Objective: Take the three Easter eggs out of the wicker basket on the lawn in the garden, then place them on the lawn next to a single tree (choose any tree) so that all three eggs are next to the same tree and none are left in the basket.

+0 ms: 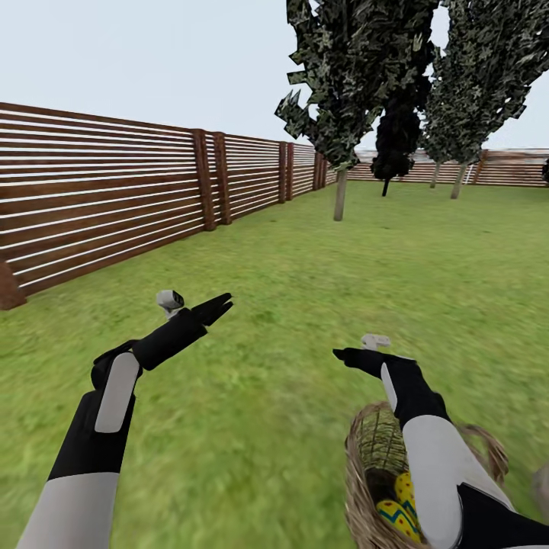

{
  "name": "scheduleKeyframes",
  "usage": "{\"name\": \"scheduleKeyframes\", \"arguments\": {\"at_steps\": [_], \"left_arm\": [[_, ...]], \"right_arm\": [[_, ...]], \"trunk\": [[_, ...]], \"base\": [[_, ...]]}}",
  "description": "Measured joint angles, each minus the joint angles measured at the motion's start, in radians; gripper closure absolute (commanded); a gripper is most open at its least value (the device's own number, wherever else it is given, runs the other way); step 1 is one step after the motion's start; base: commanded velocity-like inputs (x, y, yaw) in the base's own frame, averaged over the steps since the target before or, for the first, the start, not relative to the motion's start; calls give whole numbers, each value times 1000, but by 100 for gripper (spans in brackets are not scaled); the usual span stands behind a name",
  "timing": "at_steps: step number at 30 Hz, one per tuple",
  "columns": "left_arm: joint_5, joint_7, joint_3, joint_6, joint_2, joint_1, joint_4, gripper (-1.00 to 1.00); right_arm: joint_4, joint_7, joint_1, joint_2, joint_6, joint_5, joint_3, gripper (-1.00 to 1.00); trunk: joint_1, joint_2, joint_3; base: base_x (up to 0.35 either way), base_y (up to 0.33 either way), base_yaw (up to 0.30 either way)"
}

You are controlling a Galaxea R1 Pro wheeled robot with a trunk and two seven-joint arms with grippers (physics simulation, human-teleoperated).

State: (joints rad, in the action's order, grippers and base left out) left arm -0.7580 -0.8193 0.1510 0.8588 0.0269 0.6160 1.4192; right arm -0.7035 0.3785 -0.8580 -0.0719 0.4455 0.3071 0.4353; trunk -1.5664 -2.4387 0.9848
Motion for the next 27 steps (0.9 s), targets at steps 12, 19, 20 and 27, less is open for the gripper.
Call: {"name": "scheduleKeyframes", "arguments": {"at_steps": [12,19,20,27], "left_arm": [[0,0,-1,-1,0,-1,-1,-100],[0,0,-1,-1,0,0,-1,-100],[0,0,-1,-1,0,0,-1,-100],[0,0,-1,-1,0,-1,-1,-100]], "right_arm": [[-1,2,0,-1,1,0,0,-100],[-1,2,0,-2,-1,0,1,-100],[-1,2,0,-2,-1,0,1,-100],[-1,-1,0,-1,-1,0,1,-100]], "trunk": [[0,0,-6],[0,0,-11],[0,0,-12],[0,0,-17]], "base": [[88,69,-243],[1,0,-273],[0,0,-273],[0,0,-273]]}}
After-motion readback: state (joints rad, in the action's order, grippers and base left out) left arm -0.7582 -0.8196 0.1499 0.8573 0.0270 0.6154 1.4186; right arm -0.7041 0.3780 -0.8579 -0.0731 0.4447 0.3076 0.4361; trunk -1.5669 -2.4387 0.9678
